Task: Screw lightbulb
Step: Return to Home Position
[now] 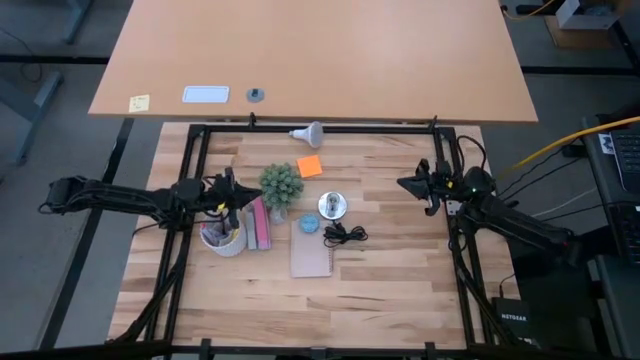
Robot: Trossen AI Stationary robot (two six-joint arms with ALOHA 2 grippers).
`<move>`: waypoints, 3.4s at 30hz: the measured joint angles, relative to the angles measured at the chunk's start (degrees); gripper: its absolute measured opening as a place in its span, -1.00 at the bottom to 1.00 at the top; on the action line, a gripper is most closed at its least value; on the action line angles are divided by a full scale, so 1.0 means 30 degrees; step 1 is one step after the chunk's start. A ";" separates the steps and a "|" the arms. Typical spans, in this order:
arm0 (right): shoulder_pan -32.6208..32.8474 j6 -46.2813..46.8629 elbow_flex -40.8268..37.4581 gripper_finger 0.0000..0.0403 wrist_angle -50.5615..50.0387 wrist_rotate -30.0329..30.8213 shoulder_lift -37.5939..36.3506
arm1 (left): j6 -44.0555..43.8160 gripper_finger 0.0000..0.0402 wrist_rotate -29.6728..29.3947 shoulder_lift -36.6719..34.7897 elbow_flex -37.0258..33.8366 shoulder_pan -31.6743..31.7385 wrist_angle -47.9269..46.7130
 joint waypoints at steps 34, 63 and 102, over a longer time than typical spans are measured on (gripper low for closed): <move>0.7979 -0.5378 -0.0073 -0.94 -0.4086 0.7231 0.0000 | 0.0614 -1.00 -0.0790 -0.0018 0.0018 0.0022 -0.3968; 0.7964 -0.5397 -0.0080 -0.94 -0.5081 0.7216 -0.0453 | -0.3195 -1.00 -0.0783 -0.1302 -0.0033 0.0022 -0.7960; 0.7964 -0.5398 -0.0087 -0.94 -0.6546 0.7228 -0.4036 | -0.3203 -1.00 -0.0768 -0.8547 -0.0003 0.0015 -1.1049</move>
